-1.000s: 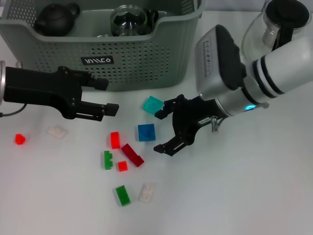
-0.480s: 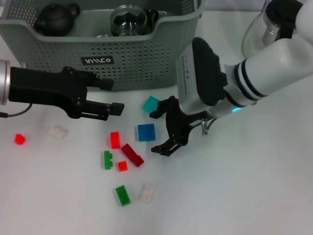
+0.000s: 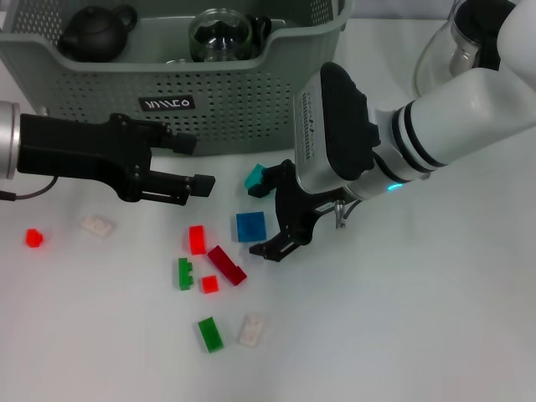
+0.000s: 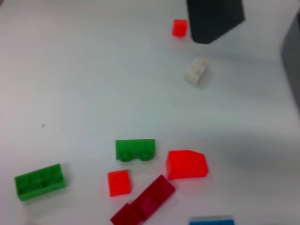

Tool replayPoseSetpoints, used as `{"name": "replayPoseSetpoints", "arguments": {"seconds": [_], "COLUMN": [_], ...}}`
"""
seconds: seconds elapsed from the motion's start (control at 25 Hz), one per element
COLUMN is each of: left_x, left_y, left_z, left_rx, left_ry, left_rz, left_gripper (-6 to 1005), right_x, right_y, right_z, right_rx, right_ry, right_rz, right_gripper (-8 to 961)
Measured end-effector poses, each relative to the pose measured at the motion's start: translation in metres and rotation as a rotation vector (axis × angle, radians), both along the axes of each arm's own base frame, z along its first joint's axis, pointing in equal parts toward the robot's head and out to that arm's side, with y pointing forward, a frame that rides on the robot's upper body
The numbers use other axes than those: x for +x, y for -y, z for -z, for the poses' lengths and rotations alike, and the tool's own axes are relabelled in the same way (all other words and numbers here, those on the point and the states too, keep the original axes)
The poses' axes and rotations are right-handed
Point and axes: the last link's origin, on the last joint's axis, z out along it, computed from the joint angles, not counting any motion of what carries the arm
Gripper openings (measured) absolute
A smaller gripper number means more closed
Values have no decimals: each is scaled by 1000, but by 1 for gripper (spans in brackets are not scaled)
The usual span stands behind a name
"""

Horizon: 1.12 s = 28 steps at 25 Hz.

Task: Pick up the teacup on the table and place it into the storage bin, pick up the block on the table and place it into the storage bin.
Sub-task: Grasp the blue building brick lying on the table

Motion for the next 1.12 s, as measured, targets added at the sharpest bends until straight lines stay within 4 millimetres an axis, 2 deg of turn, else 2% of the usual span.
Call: {"name": "replayPoseSetpoints", "arguments": {"seconds": [0.2, 0.44, 0.64, 1.12], "left_x": [0, -1, -1, -2], "left_y": [0, 0, 0, 0], "left_z": [1, 1, 1, 2], "left_rx": [-2, -1, -2, -5], "left_ry": [3, 3, 1, -1], "left_rz": [-2, -4, -5, -8], "left_gripper": [755, 755, 755, 755], "right_x": [1, 1, 2, 4], "right_y": [-1, 3, 5, 2], "right_z": [0, 3, 6, 6], "right_rx": [14, 4, 4, 30], "right_ry": [1, -5, -7, -10], "right_rz": [16, 20, 22, 29], "right_gripper": [939, 758, 675, 674]}}
